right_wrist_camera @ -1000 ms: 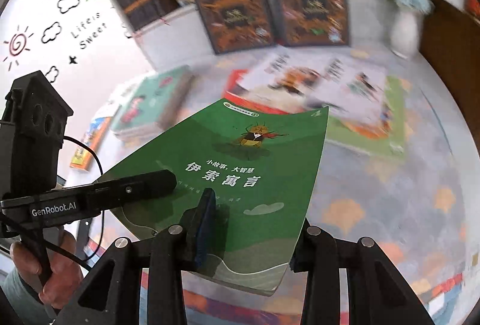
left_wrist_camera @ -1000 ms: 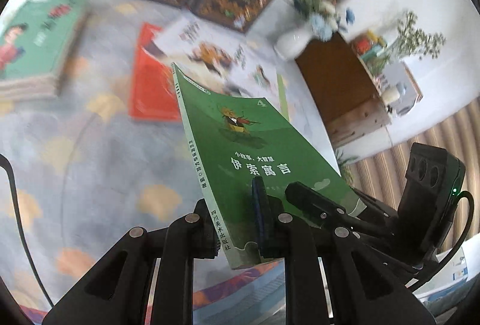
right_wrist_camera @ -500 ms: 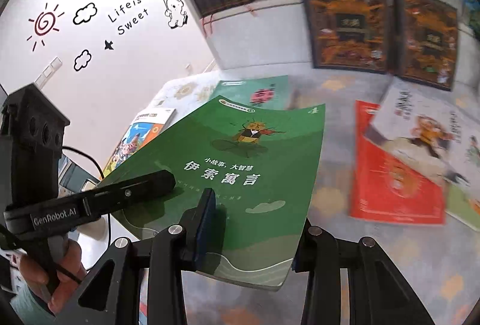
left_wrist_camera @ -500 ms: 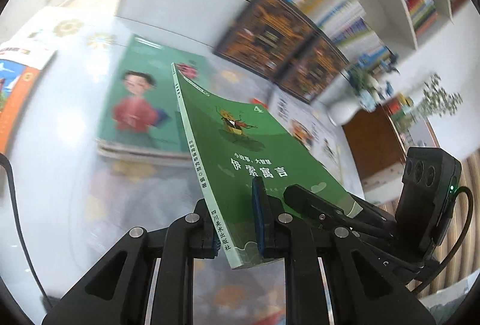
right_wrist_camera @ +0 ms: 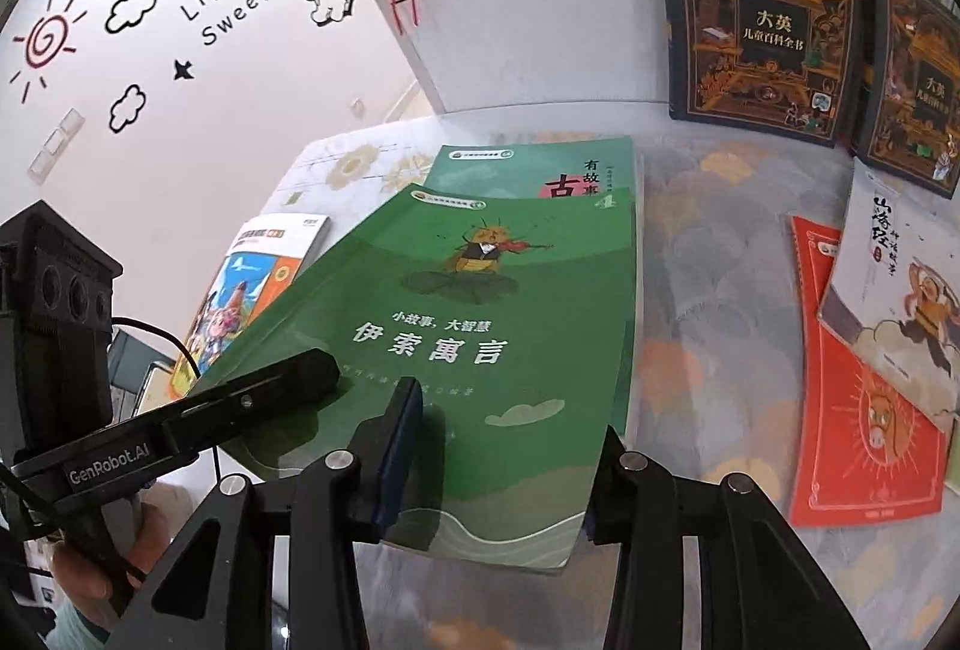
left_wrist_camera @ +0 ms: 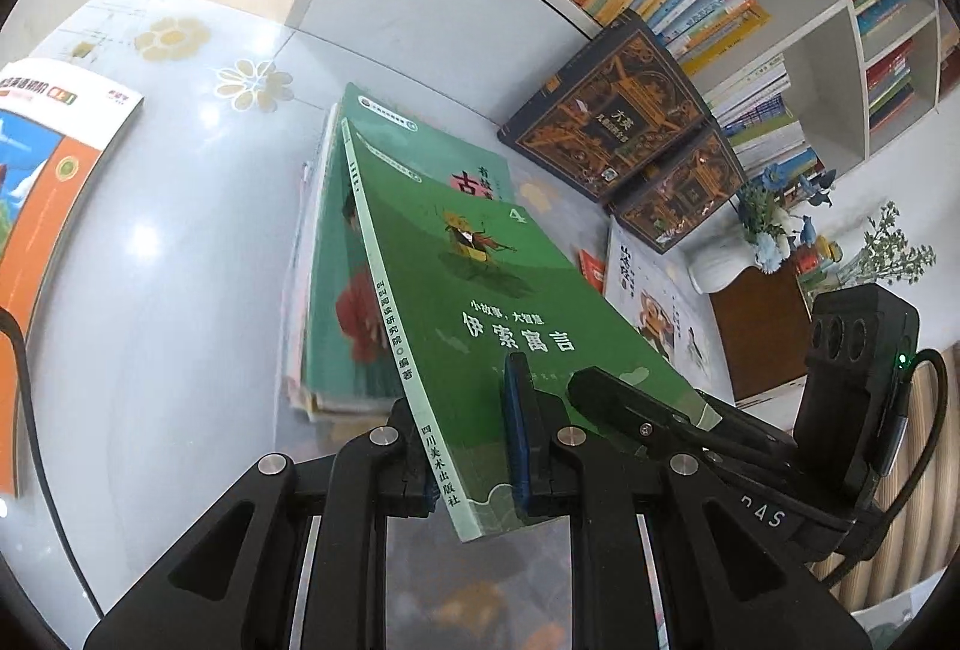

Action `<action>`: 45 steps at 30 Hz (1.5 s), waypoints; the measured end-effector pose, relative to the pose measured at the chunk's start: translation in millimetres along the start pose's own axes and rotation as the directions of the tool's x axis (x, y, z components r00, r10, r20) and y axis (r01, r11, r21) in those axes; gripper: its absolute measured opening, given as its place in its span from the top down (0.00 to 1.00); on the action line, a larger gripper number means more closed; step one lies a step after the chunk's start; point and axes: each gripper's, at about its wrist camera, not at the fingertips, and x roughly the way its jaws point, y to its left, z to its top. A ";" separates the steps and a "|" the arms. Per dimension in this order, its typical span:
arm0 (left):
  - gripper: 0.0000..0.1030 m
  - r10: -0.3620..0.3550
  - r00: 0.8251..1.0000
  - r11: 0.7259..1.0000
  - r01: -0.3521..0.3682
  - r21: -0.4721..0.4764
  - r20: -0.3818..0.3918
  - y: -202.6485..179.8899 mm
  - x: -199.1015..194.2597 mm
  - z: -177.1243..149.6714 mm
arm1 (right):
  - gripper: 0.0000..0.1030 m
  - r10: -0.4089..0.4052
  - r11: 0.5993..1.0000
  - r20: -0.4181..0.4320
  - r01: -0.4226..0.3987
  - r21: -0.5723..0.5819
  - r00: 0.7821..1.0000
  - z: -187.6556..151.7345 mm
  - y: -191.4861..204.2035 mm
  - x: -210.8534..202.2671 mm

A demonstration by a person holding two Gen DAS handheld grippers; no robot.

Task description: Organize books

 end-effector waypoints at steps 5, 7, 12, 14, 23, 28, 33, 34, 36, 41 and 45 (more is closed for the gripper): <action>0.84 -0.009 1.000 1.000 0.008 -0.011 -0.022 13.8 17.7 12.1 | 0.59 -0.013 0.999 -0.030 0.014 0.031 0.999 14.6 -8.4 18.4; 0.84 -0.007 1.000 1.000 0.006 -0.015 -0.027 18.9 22.7 15.7 | 0.59 -0.023 0.999 -0.043 0.024 0.038 0.999 19.5 -12.7 25.7; 0.84 0.022 0.999 0.999 -0.023 -0.045 -0.028 37.6 30.7 24.3 | 0.59 -0.046 0.997 -0.065 0.050 0.059 0.997 26.3 -22.5 40.9; 0.84 0.038 0.999 0.998 -0.040 -0.055 -0.033 45.2 34.4 27.4 | 0.59 -0.057 0.996 -0.078 0.062 0.071 0.995 27.6 -26.9 47.3; 0.82 0.120 0.993 0.992 -0.120 -0.044 -0.017 54.3 26.1 27.0 | 0.59 -0.088 0.992 -0.113 0.098 0.080 0.990 27.9 -39.2 53.0; 0.82 0.139 0.990 0.985 -0.138 -0.105 0.002 69.9 20.5 34.9 | 0.58 -0.142 0.982 -0.078 0.150 0.116 0.987 32.2 -56.2 42.5; 0.81 0.168 0.986 0.976 -0.168 -0.141 -0.011 74.5 30.0 34.0 | 0.58 -0.305 0.923 -0.111 0.322 0.209 0.946 34.3 -88.0 48.8; 0.81 0.165 0.986 0.975 -0.164 -0.150 -0.008 74.7 30.3 33.5 | 0.58 -0.321 0.914 -0.127 0.342 0.218 0.939 32.8 -92.9 51.8; 0.81 0.158 0.987 0.975 -0.159 -0.154 -0.018 73.3 33.3 33.6 | 0.58 -0.297 0.914 -0.183 0.334 0.229 0.937 28.5 -100.7 62.7; 0.81 0.190 0.981 0.977 -0.193 -0.095 -0.045 58.4 38.2 29.3 | 0.62 -0.159 0.943 -0.199 0.209 0.260 0.967 21.0 -97.6 67.7; 0.81 0.207 0.977 0.972 -0.210 -0.102 -0.044 54.8 28.9 21.2 | 0.61 -0.199 0.952 -0.181 0.234 0.197 0.963 20.5 -92.5 55.4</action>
